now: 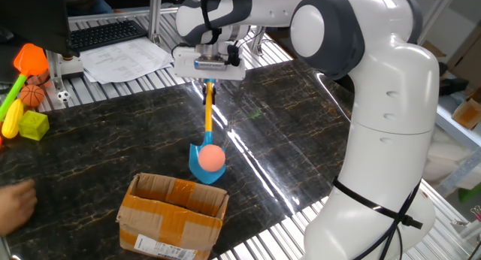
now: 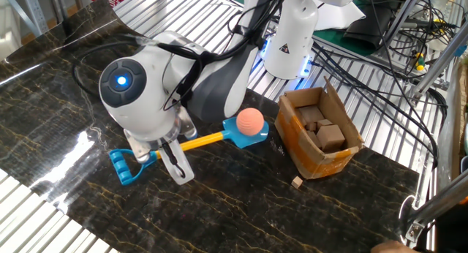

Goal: Use a shovel to scoop up an object

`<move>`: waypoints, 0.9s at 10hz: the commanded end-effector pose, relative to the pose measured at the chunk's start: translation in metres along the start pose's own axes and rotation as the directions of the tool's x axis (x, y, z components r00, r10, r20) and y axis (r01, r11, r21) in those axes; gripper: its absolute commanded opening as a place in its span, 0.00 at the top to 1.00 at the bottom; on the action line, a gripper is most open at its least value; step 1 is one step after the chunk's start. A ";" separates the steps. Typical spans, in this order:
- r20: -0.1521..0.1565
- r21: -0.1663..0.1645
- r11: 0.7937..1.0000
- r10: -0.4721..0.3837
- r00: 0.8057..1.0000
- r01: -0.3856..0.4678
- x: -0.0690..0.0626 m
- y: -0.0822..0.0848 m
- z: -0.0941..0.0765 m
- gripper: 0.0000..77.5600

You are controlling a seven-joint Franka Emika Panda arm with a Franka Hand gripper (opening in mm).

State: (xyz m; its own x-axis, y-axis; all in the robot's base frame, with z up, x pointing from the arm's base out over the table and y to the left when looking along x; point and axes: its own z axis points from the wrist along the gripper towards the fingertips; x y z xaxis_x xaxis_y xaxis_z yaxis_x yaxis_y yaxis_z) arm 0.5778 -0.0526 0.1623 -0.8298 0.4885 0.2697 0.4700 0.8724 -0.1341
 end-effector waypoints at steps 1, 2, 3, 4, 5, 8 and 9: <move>0.026 0.009 0.998 -0.066 0.998 0.065 -0.006 -0.006 0.001 0.98; 0.019 0.004 0.997 -0.071 0.997 0.071 -0.004 -0.006 0.007 0.98; 0.016 -0.001 0.997 -0.075 0.997 0.075 -0.004 -0.006 0.008 0.98; 0.020 -0.001 0.996 -0.093 0.995 0.093 -0.001 -0.004 0.023 0.98; 0.024 -0.004 0.995 -0.099 0.995 0.099 0.001 -0.004 0.035 0.98; 0.015 -0.004 0.992 -0.128 0.992 0.128 0.004 -0.004 0.050 0.98; 0.021 -0.002 0.986 -0.165 0.986 0.165 0.005 -0.004 0.066 0.98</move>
State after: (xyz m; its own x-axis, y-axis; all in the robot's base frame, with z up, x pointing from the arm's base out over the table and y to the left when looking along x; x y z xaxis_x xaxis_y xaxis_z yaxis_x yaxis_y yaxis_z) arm 0.5574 -0.0535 0.1146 -0.8869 0.3746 0.2701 0.3619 0.9271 -0.0976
